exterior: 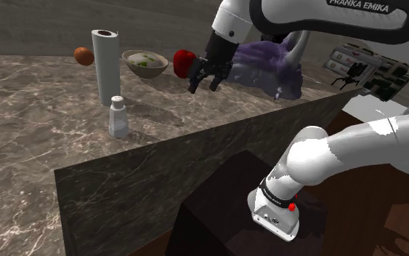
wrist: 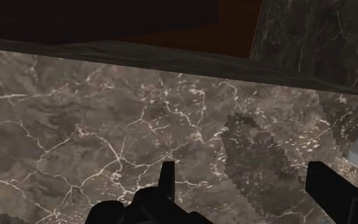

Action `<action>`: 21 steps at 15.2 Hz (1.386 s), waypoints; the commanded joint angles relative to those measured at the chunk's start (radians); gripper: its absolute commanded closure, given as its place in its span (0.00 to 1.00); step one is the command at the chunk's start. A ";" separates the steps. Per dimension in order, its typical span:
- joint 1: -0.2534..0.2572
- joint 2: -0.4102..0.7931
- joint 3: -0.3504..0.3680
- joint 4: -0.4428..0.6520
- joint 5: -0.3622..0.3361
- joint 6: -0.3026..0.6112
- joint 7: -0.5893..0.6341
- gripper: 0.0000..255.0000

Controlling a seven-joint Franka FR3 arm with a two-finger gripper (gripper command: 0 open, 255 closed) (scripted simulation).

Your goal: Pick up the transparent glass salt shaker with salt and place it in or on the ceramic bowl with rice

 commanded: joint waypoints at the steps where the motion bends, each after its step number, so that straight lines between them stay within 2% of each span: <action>1: 0.004 0.043 0.053 0.019 0.014 0.049 0.058 0.00; 5: 0.001 0.125 0.155 0.072 0.020 0.123 0.172 0.00; 9: -0.016 0.225 0.261 0.146 -0.006 0.190 0.295 0.00; 13: -0.049 0.345 0.375 0.242 -0.073 0.245 0.434 0.00; 16: -0.080 0.450 0.465 0.327 -0.158 0.272 0.552 0.00; 21: -0.086 0.486 0.480 0.292 -0.185 0.336 0.571 0.00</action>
